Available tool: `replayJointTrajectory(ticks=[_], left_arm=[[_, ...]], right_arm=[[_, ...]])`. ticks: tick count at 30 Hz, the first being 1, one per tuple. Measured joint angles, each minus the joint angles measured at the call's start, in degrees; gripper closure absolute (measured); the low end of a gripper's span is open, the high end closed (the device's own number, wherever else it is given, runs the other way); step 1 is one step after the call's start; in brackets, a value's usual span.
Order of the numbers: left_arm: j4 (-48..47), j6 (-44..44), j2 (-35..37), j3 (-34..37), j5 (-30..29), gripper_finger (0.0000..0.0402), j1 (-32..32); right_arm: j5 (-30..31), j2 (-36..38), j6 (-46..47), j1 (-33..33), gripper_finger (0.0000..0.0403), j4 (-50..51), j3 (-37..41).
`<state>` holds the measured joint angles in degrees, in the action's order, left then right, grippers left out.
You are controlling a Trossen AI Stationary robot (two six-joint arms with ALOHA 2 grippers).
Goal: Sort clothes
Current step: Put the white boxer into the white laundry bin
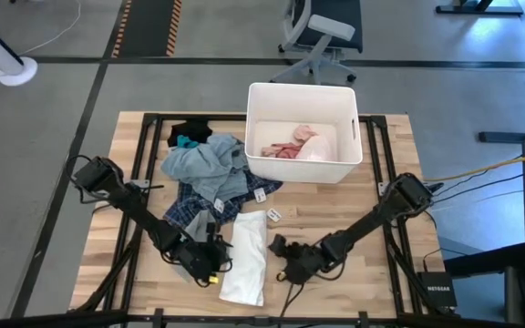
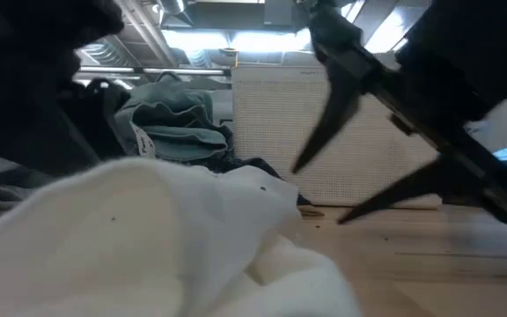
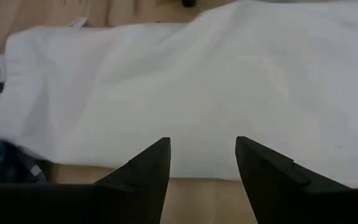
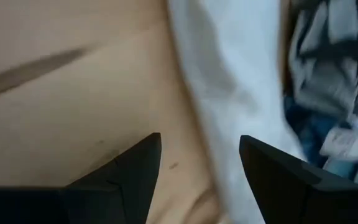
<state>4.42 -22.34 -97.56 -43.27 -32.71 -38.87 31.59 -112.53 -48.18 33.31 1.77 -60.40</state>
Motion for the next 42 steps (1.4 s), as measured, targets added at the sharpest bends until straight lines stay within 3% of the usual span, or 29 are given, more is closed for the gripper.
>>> replayJointTrajectory(ticks=[5, 13, 17, 36, 42], left_arm=[[4.22, -3.02, 0.0, 4.23, -0.04, 0.0224, 0.75], [12.1, -3.53, 0.0, 8.54, -2.52, 0.0224, 0.79], [14.3, -2.8, 0.0, 9.57, -3.54, 0.0224, 0.79], [14.72, -2.78, 0.0, 9.75, -4.43, 0.0224, 0.79], [14.69, -2.78, 0.0, 9.74, -4.46, 0.0224, 0.79]], right_arm=[[-8.95, -0.02, -6.47, -2.78, 0.0165, -2.29, -0.14], [-12.48, -2.43, -12.68, -4.48, 0.0165, -7.44, -0.21], [-11.28, -4.64, -16.23, -4.71, 0.0165, -10.74, -0.31], [-18.96, -6.4, -18.73, -11.67, 0.0166, -21.04, -0.99], [-20.65, -10.25, -21.62, -12.16, 0.0197, -22.78, -3.92]])
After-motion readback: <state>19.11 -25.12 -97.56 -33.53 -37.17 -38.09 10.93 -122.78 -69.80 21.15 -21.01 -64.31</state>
